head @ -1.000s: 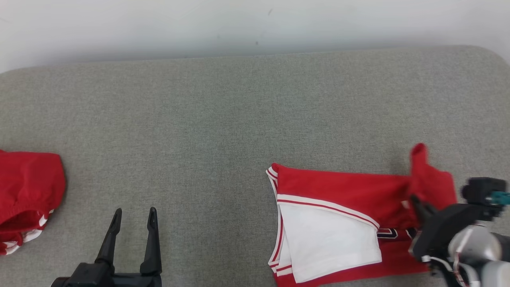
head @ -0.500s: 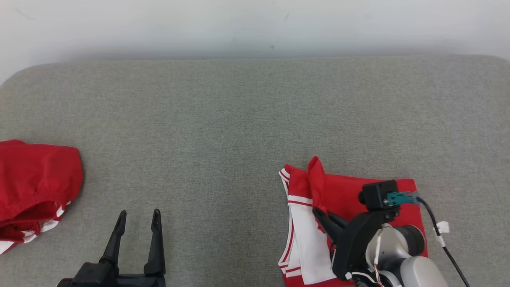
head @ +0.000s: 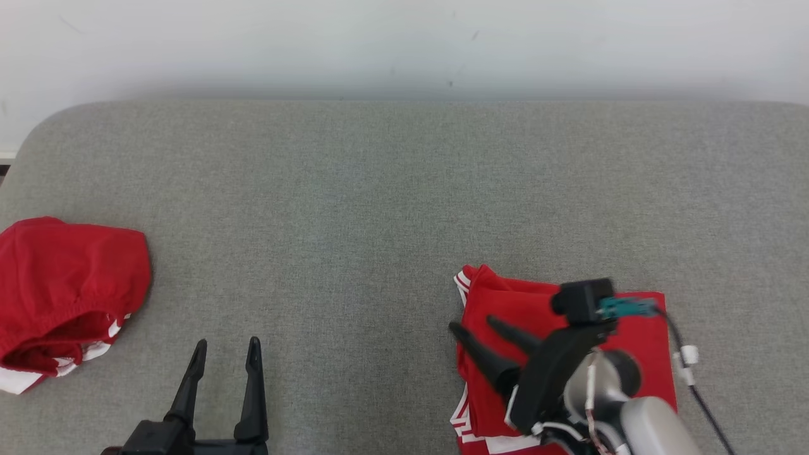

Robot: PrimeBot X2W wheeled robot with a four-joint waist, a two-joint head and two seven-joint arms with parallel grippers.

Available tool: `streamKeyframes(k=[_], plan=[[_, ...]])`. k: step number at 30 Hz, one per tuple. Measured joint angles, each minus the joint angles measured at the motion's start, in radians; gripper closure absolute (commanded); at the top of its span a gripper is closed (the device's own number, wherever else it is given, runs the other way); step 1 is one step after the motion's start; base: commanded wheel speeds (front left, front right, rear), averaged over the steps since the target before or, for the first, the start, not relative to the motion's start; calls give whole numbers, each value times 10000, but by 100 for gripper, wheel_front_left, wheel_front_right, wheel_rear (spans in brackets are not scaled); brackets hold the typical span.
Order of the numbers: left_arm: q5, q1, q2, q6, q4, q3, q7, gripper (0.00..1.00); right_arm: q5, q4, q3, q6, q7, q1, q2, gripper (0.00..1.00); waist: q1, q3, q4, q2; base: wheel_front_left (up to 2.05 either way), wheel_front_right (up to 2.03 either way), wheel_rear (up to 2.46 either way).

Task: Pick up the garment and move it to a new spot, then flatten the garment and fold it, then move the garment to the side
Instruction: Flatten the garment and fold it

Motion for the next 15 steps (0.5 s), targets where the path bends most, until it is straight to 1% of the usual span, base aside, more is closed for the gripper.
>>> streamKeyframes(k=[2,5,9,11,13,15], plan=[[0,58,2,29,2,13,0,0,144,-433,-307,0,-176,0,2,0,0,-64,-16,0,0,0,0],[2,186,0,54,-10,17,0,0,-59,-1070,-1218,0,-489,99,-2,0,0,-167,-57,0,0,0,0],[0,240,0,58,-38,-50,0,0,-957,-1682,-2729,0,-802,453,-13,0,0,-325,-86,0,0,0,0],[-4,296,0,59,-48,-82,0,0,-1647,-1862,-3377,0,-890,756,-13,0,0,-390,-98,0,0,0,0],[-63,311,0,71,-48,-125,0,0,-2240,-1944,-3860,0,-957,1125,-19,0,0,-438,-112,0,0,0,0],[-77,327,-2,73,-44,-148,0,0,-2665,-1973,-4138,0,-970,1580,-17,0,0,-474,-128,0,0,0,0]])
